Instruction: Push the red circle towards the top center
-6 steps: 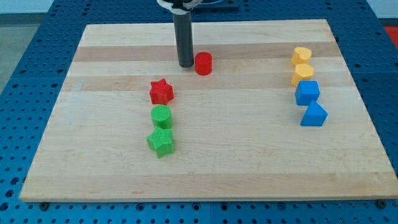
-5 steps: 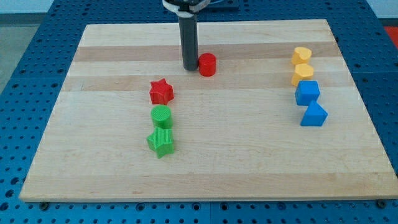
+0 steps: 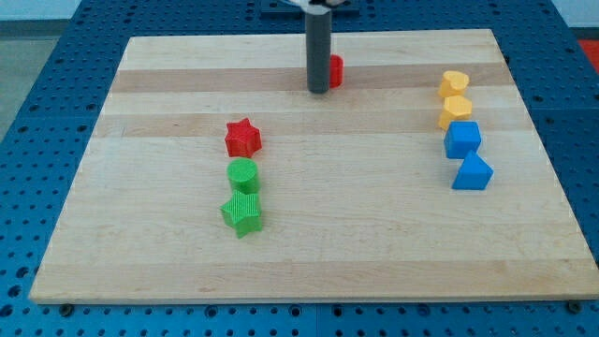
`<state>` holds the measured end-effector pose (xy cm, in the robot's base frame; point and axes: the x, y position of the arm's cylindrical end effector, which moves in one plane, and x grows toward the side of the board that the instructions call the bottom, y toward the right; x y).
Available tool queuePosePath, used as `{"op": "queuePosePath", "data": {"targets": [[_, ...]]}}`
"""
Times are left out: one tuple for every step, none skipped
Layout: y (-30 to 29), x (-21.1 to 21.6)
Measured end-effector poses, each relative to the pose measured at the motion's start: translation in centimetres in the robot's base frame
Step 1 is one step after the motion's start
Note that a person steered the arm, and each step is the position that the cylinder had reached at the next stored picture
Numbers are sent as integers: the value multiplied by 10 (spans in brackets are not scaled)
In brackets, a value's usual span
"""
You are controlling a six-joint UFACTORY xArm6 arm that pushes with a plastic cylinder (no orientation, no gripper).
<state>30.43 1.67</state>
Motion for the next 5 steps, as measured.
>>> {"op": "queuePosePath", "data": {"targets": [[12,-15],[13,-15],[-7,-10],[-37,-10],[-40,-34]]}}
